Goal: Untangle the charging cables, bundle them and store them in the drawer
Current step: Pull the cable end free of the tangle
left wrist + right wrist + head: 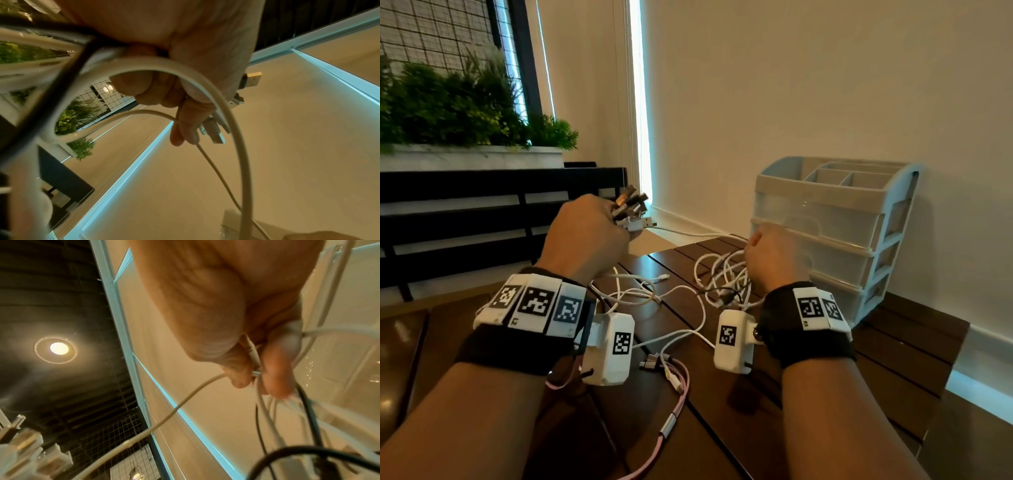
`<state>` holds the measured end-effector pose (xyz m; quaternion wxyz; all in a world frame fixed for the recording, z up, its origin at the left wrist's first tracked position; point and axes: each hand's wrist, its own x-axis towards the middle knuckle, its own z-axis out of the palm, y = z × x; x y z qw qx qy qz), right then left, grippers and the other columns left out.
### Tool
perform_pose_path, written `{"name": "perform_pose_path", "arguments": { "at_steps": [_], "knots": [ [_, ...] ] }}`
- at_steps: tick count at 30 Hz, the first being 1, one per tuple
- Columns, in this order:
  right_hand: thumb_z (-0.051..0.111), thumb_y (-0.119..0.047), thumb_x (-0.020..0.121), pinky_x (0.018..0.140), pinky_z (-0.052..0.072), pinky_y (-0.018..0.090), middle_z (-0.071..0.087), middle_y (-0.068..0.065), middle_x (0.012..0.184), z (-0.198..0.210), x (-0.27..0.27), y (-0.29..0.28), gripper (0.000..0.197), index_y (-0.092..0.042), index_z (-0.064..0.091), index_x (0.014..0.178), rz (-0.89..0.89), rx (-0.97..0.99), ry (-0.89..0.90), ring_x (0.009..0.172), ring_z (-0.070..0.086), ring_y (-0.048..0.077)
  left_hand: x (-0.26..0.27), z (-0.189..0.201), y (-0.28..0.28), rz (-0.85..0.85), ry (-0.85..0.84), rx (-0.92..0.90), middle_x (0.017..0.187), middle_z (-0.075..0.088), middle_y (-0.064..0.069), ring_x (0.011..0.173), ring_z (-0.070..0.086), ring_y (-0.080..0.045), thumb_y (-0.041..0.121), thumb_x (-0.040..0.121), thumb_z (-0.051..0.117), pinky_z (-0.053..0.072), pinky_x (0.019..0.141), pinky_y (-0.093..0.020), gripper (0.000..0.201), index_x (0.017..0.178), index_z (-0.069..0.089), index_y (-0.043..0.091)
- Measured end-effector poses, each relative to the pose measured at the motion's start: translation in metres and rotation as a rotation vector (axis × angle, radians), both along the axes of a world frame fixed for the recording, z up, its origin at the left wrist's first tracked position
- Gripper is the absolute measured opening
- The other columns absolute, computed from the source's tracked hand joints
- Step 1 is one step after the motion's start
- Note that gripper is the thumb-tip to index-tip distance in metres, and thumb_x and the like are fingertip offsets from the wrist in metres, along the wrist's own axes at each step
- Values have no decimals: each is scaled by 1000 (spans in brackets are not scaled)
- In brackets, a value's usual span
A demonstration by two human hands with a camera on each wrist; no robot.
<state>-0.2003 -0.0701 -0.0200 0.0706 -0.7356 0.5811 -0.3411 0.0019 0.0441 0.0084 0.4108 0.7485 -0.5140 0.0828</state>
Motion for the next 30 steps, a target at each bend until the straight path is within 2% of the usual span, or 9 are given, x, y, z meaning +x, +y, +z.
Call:
{"name": "perform_pose_path", "arguments": {
  "at_steps": [3, 6, 10, 13, 18, 20, 22, 26, 30],
  "knots": [
    [54, -18, 93, 73, 41, 27, 64, 5, 101, -1, 1, -1, 14, -13, 65, 101, 81, 55, 54, 95, 60, 20, 0, 4, 2, 24, -50, 44, 68, 58, -1, 70, 57, -21, 34, 84, 71, 38, 59, -28, 19, 78, 65, 17],
    [62, -19, 90, 67, 45, 23, 65, -1, 88, 0, 0, 1, 6, -20, 67, 86, 182, 119, 26, 82, 60, 12, -10, 4, 3, -42, -93, 75, 68, 60, -2, 70, 60, -22, 29, 83, 71, 38, 55, -26, 14, 76, 65, 18],
    [60, -21, 92, 86, 55, 37, 67, 0, 85, 2, 1, 5, 14, -22, 69, 81, 252, 198, 28, 84, 64, 16, -32, -3, -3, -187, -72, 121, 70, 65, -5, 66, 61, -22, 22, 82, 67, 45, 53, -28, 9, 76, 69, 15],
    [58, -19, 94, 92, 52, 35, 69, 2, 97, 3, 2, 8, 14, -18, 72, 93, 282, 249, 91, 93, 63, 16, -45, -12, -10, -236, -94, 123, 71, 64, -2, 68, 61, -20, 26, 80, 71, 50, 58, -30, 11, 73, 65, 19],
    [56, -19, 95, 82, 50, 28, 67, -2, 93, 8, 2, 18, 17, -18, 73, 100, 383, 96, 168, 88, 61, 14, -59, -32, -20, -243, -147, 143, 73, 62, 1, 69, 58, -18, 20, 85, 65, 44, 57, -26, 7, 78, 62, 21],
    [56, -18, 94, 68, 45, 20, 60, -10, 79, 9, 2, 21, 15, -23, 69, 90, 430, 92, 144, 76, 56, 6, -61, -37, -21, -234, -144, 159, 71, 60, 0, 66, 56, -16, 19, 87, 60, 39, 54, -25, 10, 77, 62, 19],
    [58, -20, 93, 66, 42, 19, 56, -13, 75, 8, 2, 20, 17, -29, 62, 80, 448, 95, 148, 74, 54, 3, -62, -38, -21, -215, -142, 151, 66, 55, 1, 60, 51, -13, 18, 88, 58, 32, 49, -23, 19, 69, 56, 20],
    [63, -23, 89, 86, 51, 35, 66, -1, 92, -2, 3, 6, 7, -20, 68, 87, 324, 200, 285, 91, 61, 16, -52, -17, -8, -181, -76, 89, 67, 57, 0, 64, 54, -18, 29, 89, 62, 36, 56, -26, 20, 72, 61, 19],
    [58, -28, 87, 87, 50, 39, 67, 4, 97, -17, -1, -16, 20, -14, 68, 97, 116, 264, 315, 88, 61, 21, -29, 7, 9, -100, -22, 13, 60, 55, -2, 59, 52, -20, 30, 87, 65, 33, 53, -28, 24, 66, 61, 20]
  ]
}}
